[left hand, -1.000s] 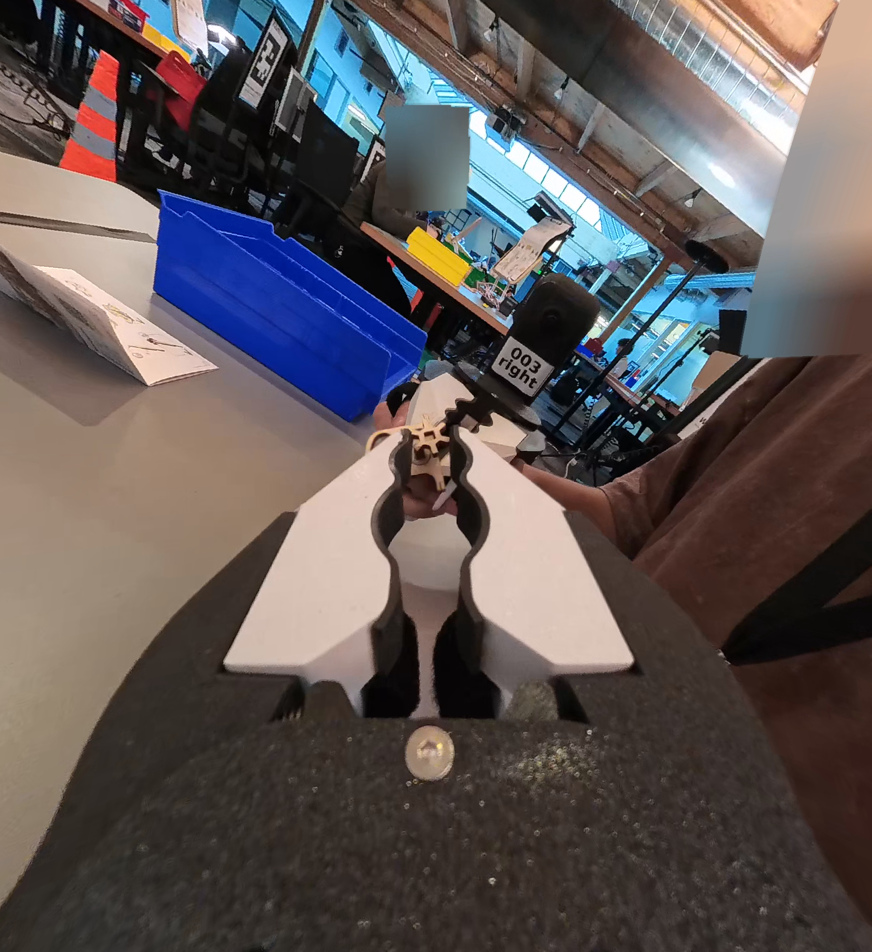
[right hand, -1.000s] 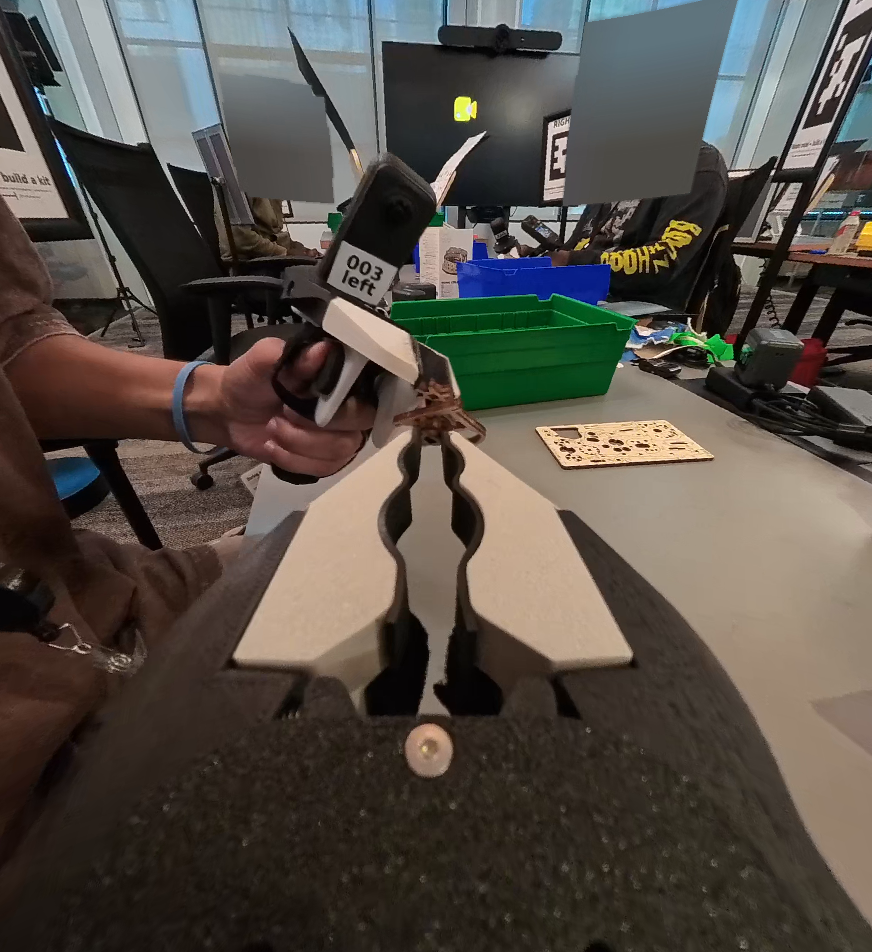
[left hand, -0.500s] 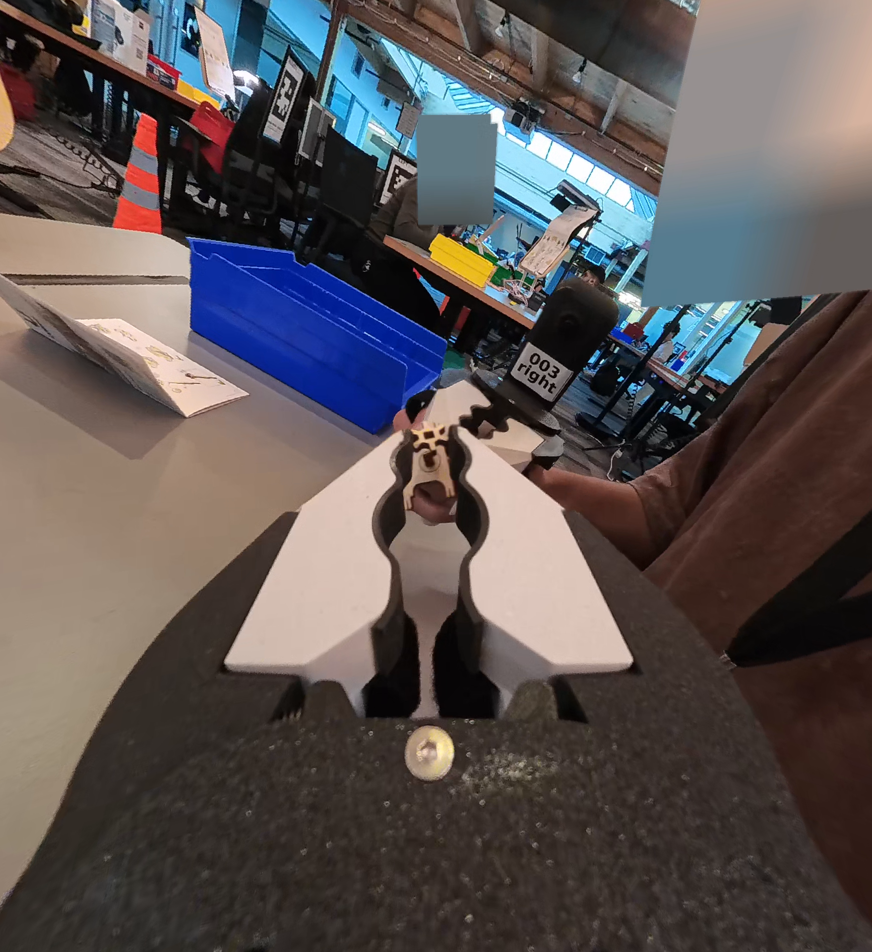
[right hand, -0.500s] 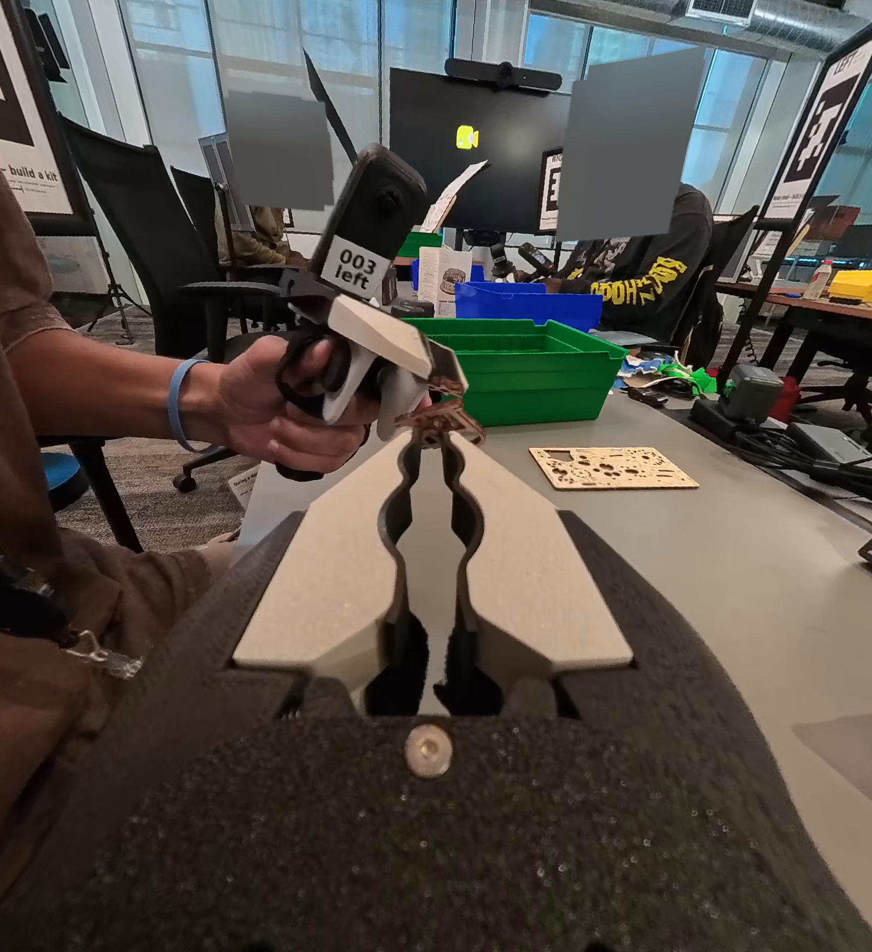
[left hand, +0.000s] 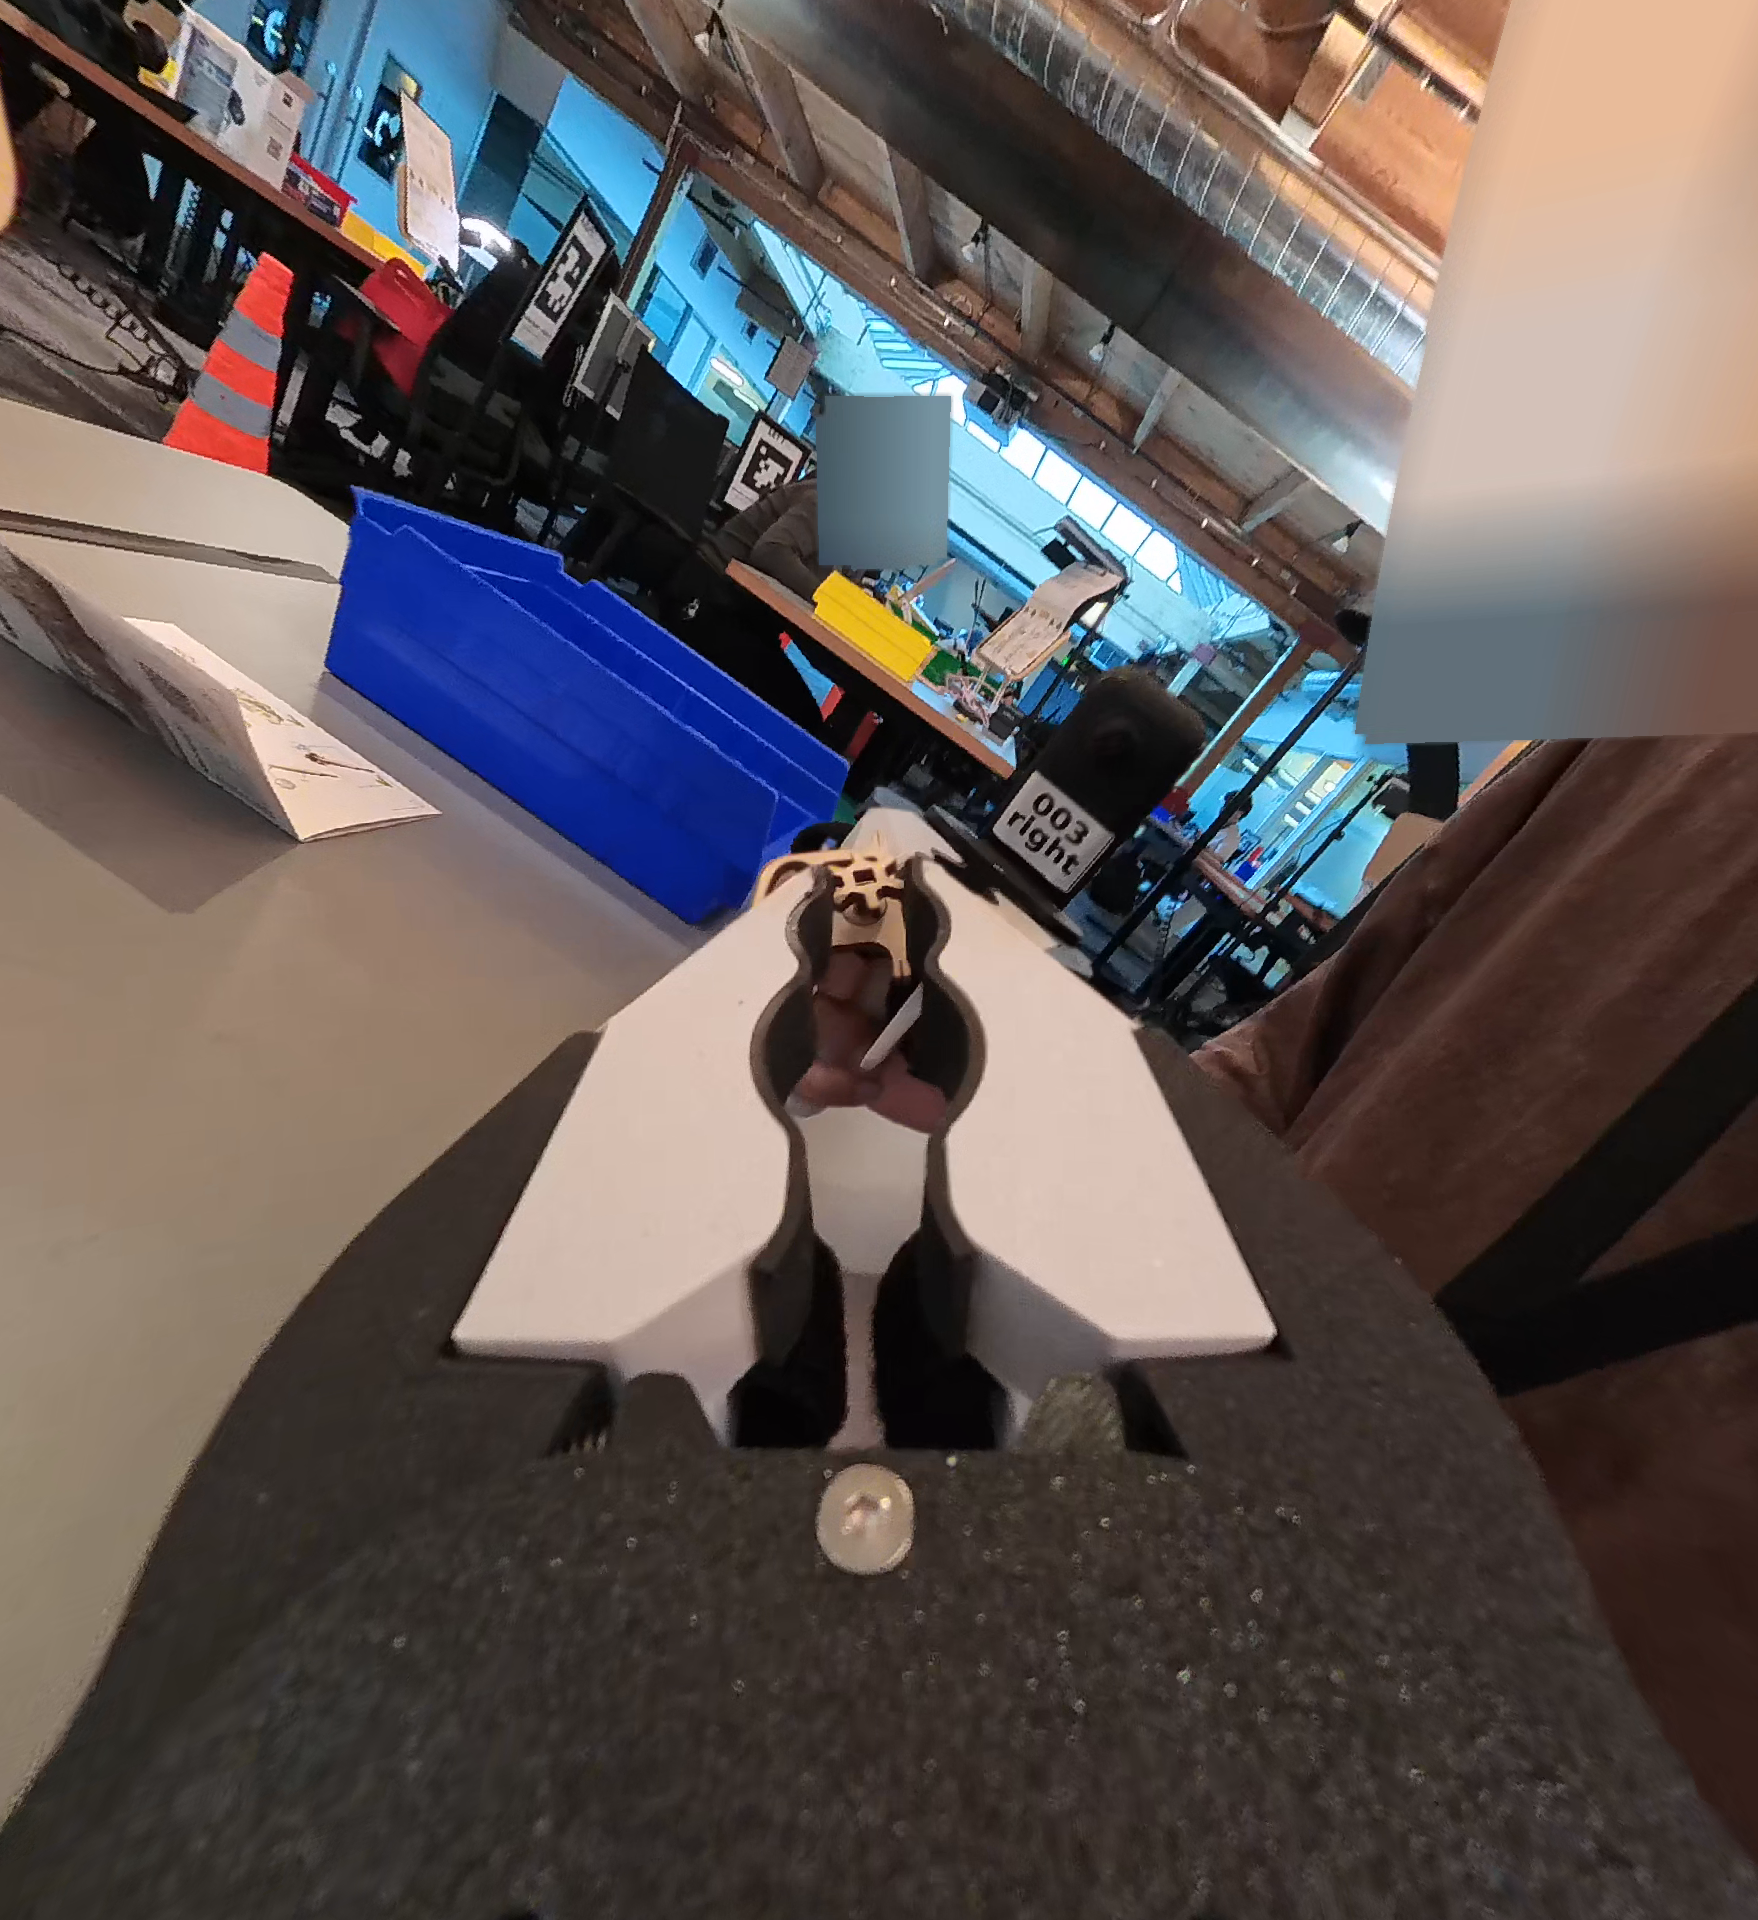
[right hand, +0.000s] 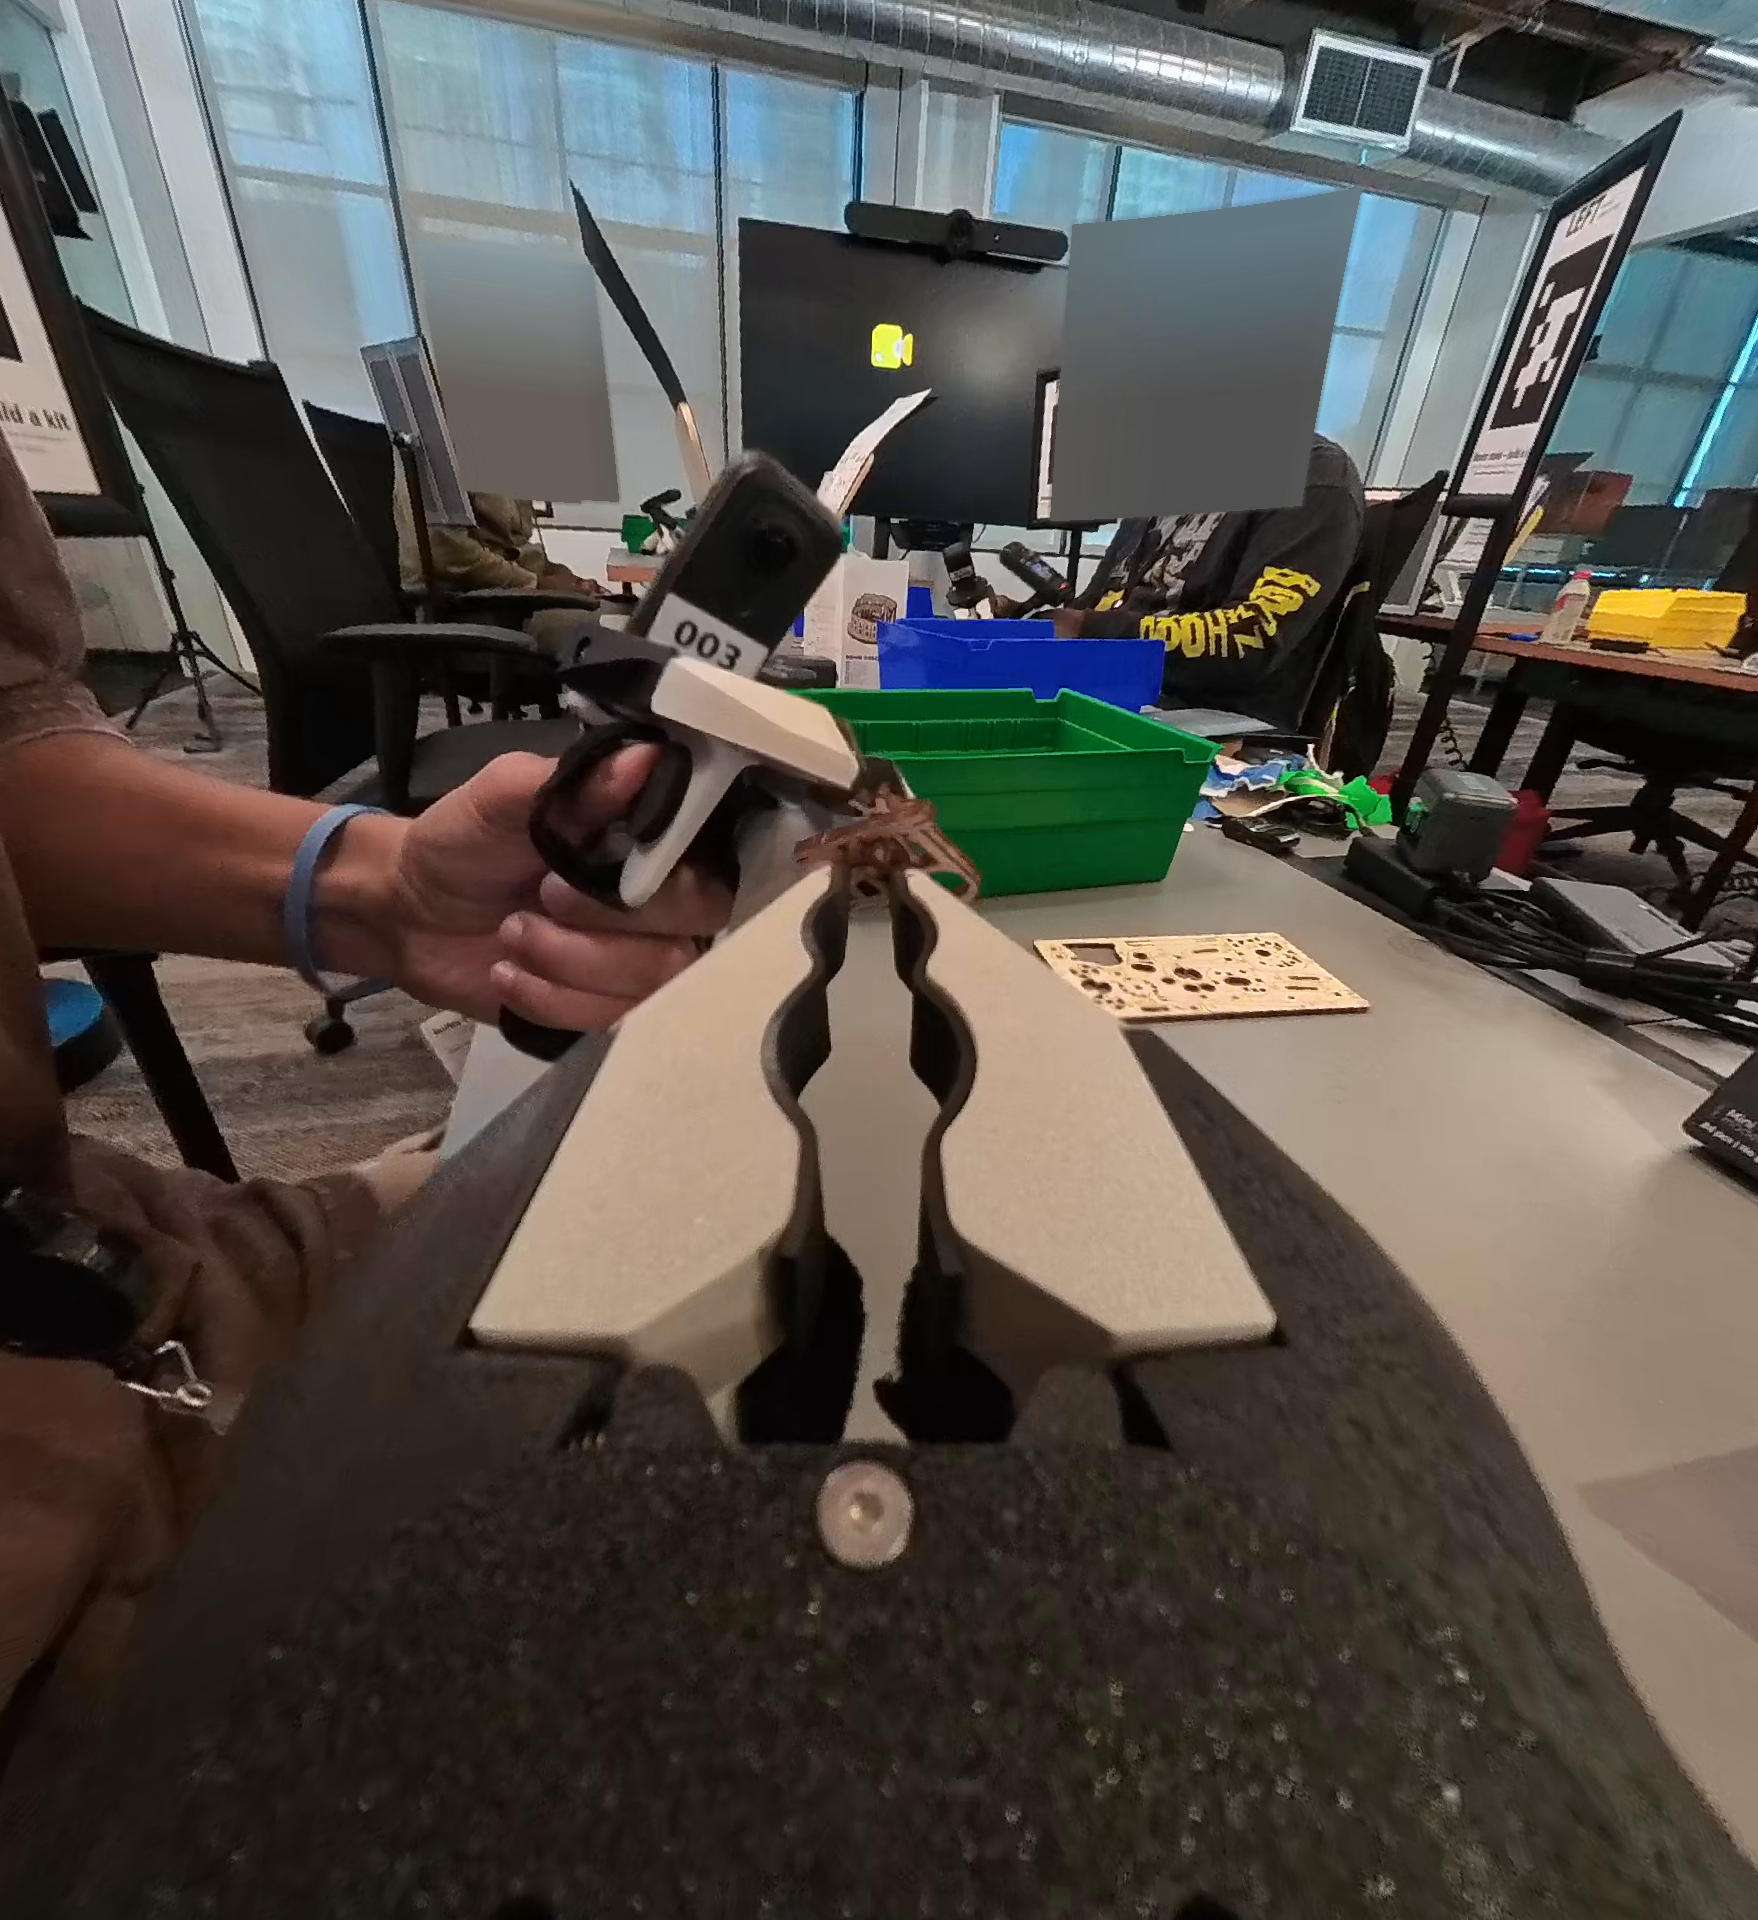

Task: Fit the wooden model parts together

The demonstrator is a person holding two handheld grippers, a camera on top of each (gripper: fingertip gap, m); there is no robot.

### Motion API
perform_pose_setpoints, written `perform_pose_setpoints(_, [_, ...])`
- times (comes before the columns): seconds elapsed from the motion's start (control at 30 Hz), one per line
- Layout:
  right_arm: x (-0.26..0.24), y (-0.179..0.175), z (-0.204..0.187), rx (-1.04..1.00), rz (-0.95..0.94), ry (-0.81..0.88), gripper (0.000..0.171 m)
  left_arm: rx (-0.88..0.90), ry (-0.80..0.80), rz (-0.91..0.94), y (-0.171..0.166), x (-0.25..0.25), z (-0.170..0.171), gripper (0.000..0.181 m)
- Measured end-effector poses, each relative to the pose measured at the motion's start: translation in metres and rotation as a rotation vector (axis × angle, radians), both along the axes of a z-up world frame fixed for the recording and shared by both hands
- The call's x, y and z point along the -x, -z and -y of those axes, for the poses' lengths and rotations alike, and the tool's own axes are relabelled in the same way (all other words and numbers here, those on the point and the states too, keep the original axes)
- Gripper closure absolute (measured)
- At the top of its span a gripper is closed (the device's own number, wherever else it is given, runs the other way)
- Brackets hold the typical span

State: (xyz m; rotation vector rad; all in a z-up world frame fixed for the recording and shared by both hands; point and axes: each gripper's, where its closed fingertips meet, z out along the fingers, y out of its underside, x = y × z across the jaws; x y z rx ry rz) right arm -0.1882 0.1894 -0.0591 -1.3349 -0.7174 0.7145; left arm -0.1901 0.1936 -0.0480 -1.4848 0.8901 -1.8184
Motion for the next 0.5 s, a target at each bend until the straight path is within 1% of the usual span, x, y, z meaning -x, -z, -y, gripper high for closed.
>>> perform_pose_setpoints(0.13, [0.0002,-0.0032,-0.0006,0.013,-0.042,-0.003,0.164,0.026,-0.001,0.031,-0.0025,0.0,-0.001,0.17])
perform_pose_setpoints(0.5, [0.0001,-0.0026,-0.0015,0.02,-0.044,0.017,0.164,0.037,-0.004,0.042,-0.0018,-0.0002,-0.0009,0.17])
